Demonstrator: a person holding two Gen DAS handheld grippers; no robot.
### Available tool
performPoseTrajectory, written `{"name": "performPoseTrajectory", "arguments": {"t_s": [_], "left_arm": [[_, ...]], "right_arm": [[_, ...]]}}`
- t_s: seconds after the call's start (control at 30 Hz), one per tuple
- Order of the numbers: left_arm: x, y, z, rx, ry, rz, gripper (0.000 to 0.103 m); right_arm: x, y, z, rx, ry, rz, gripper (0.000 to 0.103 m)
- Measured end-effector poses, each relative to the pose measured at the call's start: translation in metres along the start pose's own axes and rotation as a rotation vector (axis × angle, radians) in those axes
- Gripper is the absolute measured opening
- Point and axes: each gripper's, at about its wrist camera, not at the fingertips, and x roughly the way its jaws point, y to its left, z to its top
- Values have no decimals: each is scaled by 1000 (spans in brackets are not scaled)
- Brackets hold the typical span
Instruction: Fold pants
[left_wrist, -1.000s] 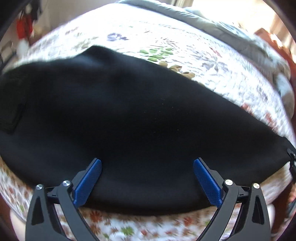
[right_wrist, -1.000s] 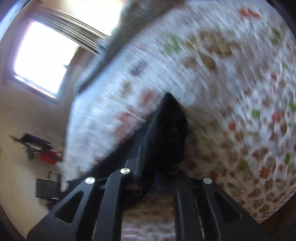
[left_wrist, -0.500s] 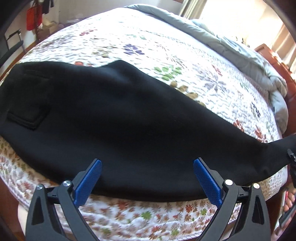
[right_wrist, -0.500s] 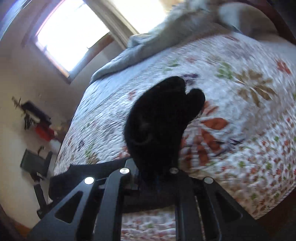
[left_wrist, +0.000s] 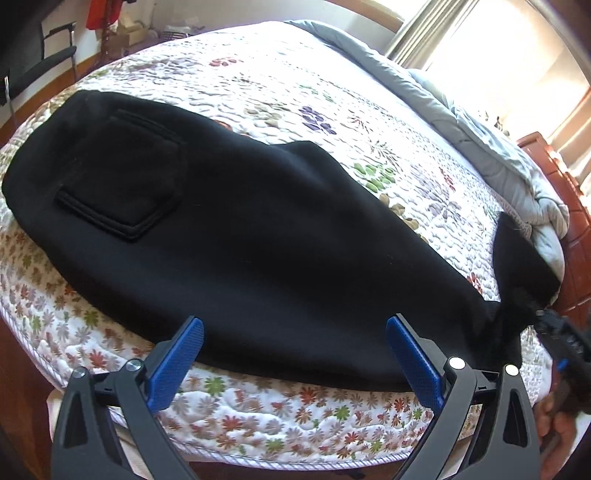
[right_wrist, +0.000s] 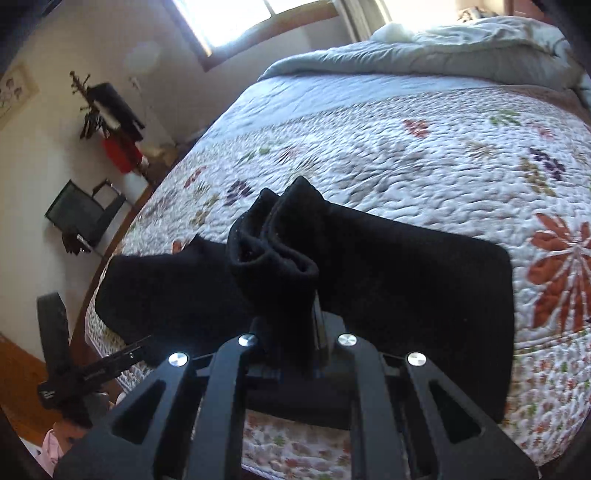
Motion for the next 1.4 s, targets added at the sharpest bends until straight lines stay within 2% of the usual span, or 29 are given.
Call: {"name": "performPoseTrajectory", "arguments": {"t_s": [0.2, 0.37, 0.43, 0.5, 0.63, 0.73, 0.8, 0.9, 1.0, 1.13, 1.33, 1.4], "left_arm": [[-7, 12, 2, -27, -5, -23, 99], [-9, 20, 1, -43, -3, -32, 99], [-7, 21, 1, -51, 8, -39, 99], [-4, 22, 2, -59, 25, -50, 99], [3, 22, 2, -74, 58, -73, 99], [11, 17, 4, -82, 92, -87, 99], [18, 10, 4, -80, 109, -85, 99], [30, -2, 5, -54, 132, -53, 99], [40, -15, 8, -24, 144, -22, 99], [51, -31, 11, -6, 182, -40, 99], [65, -47, 8, 34, 200, 13, 99], [66, -52, 7, 50, 205, 23, 96]], "right_arm": [[48, 58, -17, -108, 100, 28, 10], [78, 85, -33, -184, 143, 20, 11], [90, 86, -38, -180, 169, 44, 21], [100, 85, -43, -161, 218, 102, 49], [91, 78, -51, -117, 274, 257, 58], [62, 54, -49, -24, 239, 359, 59], [36, 32, -44, 25, 172, 352, 61], [2, -5, -40, 79, 86, 275, 61], [-20, -34, -43, 117, 37, 226, 62], [-33, -56, -53, 128, 18, 166, 62], [-30, -65, -61, 117, 24, 151, 62], [-27, -65, -60, 118, 23, 147, 65]]}}
